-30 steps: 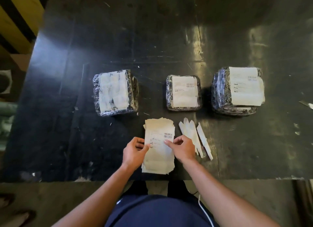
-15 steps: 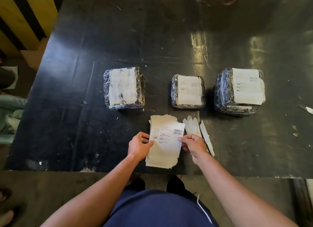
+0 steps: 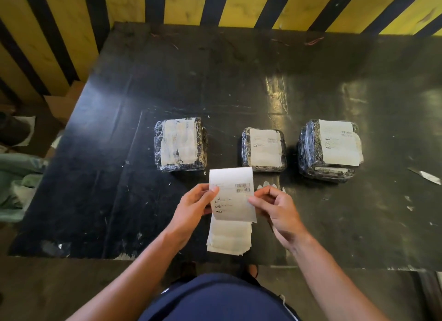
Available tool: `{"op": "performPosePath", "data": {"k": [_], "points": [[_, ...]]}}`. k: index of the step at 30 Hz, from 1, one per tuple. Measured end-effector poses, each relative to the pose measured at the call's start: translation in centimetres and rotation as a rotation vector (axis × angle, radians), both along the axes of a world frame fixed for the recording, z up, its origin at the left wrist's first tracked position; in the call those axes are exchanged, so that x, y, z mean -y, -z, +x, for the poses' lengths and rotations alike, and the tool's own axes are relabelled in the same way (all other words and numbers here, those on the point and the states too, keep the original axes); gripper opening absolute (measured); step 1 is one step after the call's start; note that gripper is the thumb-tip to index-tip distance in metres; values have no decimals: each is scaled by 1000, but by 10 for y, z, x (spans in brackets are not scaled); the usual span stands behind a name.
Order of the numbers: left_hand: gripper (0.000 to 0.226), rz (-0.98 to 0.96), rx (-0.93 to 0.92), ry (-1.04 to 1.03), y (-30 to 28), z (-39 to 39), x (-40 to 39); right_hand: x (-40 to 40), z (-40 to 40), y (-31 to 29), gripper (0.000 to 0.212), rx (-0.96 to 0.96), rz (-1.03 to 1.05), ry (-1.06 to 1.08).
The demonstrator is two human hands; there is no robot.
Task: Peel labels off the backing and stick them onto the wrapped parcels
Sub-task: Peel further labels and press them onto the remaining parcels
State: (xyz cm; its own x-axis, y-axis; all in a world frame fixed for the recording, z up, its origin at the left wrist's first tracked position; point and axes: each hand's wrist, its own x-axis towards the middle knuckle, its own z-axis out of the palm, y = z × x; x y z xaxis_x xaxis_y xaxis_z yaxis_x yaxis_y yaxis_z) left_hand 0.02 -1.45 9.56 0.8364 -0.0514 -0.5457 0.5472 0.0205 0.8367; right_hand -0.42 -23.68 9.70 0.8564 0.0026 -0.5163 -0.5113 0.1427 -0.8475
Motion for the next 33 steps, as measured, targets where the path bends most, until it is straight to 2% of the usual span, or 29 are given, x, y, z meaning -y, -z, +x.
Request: {"op": "performPosePath", "data": {"k": [7,12,21,23,26,33], "points": [[25,-17,149,-126,-35,0,-3,-15,1,-48,7,181,31,-124],[25,-22,195,-126,-53,-2,-7,-9,20,-84,16,257,67,-145],[19,10,211,-108,-69,-5,-7,-2,38,-104,17,273,-43,-322],[27,13,214,-97,-72,-6,-6,-3,39,-106,17,273,-38,-336],[18,23,216,-89,-72,-7,-6,-3,39,-106,17,274,-40,-350],[25,59,201,-74,-73,-8,-5,-2,39,-106,23,276,-43,-366]]}}
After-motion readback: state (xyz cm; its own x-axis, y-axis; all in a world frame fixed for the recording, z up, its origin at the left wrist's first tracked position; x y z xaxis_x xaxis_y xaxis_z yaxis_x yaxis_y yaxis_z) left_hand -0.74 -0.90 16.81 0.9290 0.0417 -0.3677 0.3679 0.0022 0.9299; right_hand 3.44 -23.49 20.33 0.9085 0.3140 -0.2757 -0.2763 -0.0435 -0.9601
